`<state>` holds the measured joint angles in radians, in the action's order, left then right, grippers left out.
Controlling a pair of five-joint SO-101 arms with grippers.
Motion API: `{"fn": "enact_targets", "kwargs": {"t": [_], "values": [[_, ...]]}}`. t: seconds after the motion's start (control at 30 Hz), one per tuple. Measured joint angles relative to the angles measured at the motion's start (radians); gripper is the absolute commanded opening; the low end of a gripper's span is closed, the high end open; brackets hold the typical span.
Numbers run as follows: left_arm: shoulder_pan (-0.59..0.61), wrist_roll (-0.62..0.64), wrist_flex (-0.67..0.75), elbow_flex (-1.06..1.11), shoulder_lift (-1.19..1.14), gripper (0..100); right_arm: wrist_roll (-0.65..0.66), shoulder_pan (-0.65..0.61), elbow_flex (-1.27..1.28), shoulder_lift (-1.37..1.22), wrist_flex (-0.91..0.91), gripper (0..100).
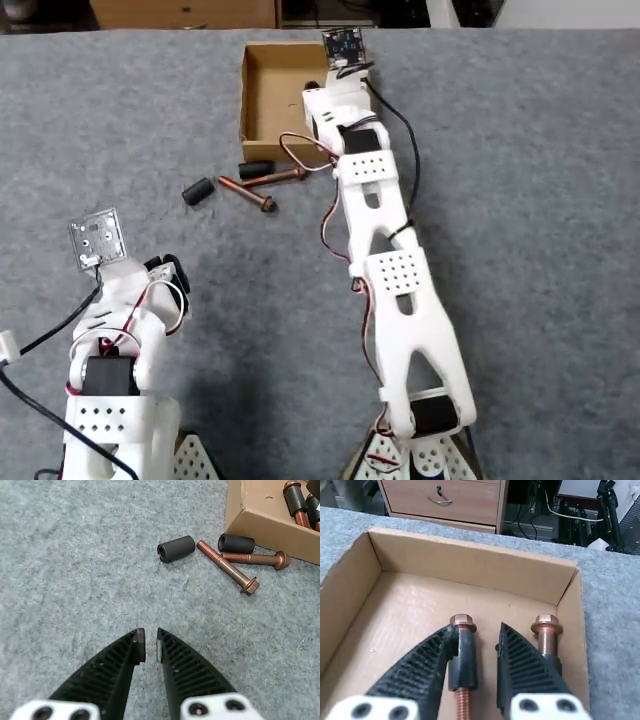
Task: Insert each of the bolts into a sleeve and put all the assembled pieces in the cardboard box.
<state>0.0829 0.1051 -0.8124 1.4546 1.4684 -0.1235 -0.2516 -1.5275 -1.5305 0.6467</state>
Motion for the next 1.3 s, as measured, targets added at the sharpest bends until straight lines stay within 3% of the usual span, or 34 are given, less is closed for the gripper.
{"fn": "enact_targets", "kwargs": {"t": [0.1, 0.2, 0.3, 0.5, 0.7, 0.9, 1.0, 1.17, 1.3], "values": [[0.0, 0.0, 0.0, 0.0, 0.0, 7, 0.0, 0.0, -0.002, 0.0, 0.0, 18.0], [0.0, 0.006, 0.0, 0.0, 0.0, 17, 0.0, 0.0, -0.002, -0.002, 0.002, 32.7], [0.0, 0.087, 0.0, 0.0, 0.0, 19, 0.0, 0.0, -0.002, -0.002, 0.017, 39.6], [0.0, 0.14, -0.054, -0.126, -0.092, 19, -0.04, -0.005, -0.066, 0.011, 0.178, 25.6], [0.0, 0.14, -0.15, -0.46, -0.453, 19, -0.046, 0.02, -0.081, 0.221, 0.494, 7.0], [0.0, 0.141, -0.153, -0.767, -0.922, 19, -0.037, 0.023, -0.081, 0.453, 0.921, 10.2], [0.0, 0.146, -0.153, -0.907, -1.125, 19, 0.038, 0.028, -0.081, 0.534, 1.086, 10.6], [0.0, 0.14, -0.153, -1.128, -1.404, 19, 0.16, 0.095, -0.081, 0.629, 1.12, 10.8], [0.0, 0.026, -0.155, -1.295, -1.594, 19, 0.331, 0.146, -0.083, 0.709, 1.122, 10.7]]}}
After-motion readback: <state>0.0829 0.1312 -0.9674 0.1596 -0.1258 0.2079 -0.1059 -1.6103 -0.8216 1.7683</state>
